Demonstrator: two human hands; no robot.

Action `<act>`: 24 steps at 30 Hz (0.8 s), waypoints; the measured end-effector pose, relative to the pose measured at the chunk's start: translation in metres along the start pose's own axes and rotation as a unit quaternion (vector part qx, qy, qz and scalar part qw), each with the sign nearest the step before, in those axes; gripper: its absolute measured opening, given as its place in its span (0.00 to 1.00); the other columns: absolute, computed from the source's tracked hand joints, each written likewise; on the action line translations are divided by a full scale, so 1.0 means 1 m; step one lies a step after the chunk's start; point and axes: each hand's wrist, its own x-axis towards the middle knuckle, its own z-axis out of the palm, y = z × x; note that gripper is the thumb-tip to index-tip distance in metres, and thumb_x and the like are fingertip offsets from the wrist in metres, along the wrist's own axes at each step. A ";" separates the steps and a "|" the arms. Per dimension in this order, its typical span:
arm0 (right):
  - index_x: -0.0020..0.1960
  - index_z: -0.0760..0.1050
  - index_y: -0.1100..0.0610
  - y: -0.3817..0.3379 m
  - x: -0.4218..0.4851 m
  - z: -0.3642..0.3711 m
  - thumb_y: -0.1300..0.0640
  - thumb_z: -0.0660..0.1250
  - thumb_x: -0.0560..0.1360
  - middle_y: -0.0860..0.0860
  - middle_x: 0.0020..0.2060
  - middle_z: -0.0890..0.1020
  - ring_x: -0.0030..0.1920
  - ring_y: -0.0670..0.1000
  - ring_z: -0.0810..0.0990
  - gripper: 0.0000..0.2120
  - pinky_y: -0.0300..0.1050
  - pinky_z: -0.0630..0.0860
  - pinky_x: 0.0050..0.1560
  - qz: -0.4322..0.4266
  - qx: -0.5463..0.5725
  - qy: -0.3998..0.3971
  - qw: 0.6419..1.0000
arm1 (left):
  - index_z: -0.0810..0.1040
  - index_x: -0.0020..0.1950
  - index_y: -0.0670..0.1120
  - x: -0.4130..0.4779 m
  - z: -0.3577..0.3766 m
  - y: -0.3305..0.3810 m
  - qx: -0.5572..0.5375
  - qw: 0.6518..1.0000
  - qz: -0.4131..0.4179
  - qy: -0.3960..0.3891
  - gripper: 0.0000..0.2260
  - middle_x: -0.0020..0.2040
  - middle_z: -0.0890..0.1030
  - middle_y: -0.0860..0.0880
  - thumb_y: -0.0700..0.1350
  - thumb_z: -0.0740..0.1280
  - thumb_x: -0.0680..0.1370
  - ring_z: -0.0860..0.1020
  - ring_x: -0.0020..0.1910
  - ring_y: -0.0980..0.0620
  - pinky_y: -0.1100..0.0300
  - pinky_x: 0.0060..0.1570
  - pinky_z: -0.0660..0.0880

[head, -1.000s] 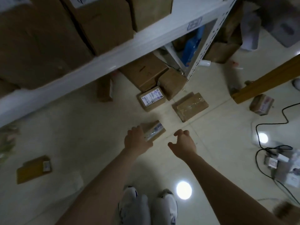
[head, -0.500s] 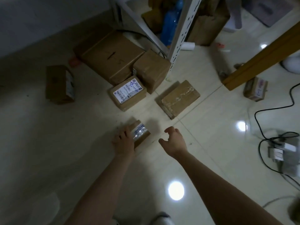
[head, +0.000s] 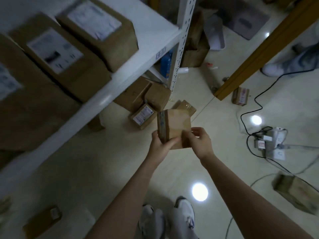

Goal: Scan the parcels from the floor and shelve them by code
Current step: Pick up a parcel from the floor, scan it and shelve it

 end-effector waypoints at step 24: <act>0.50 0.79 0.55 -0.242 -0.373 -0.187 0.54 0.68 0.69 0.56 0.50 0.85 0.46 0.52 0.83 0.10 0.41 0.79 0.43 -0.123 0.373 -0.066 0.917 | 0.78 0.66 0.42 -0.426 -0.001 0.279 -0.261 0.957 0.000 -0.125 0.29 0.59 0.83 0.39 0.60 0.63 0.72 0.79 0.54 0.43 0.54 0.49 0.74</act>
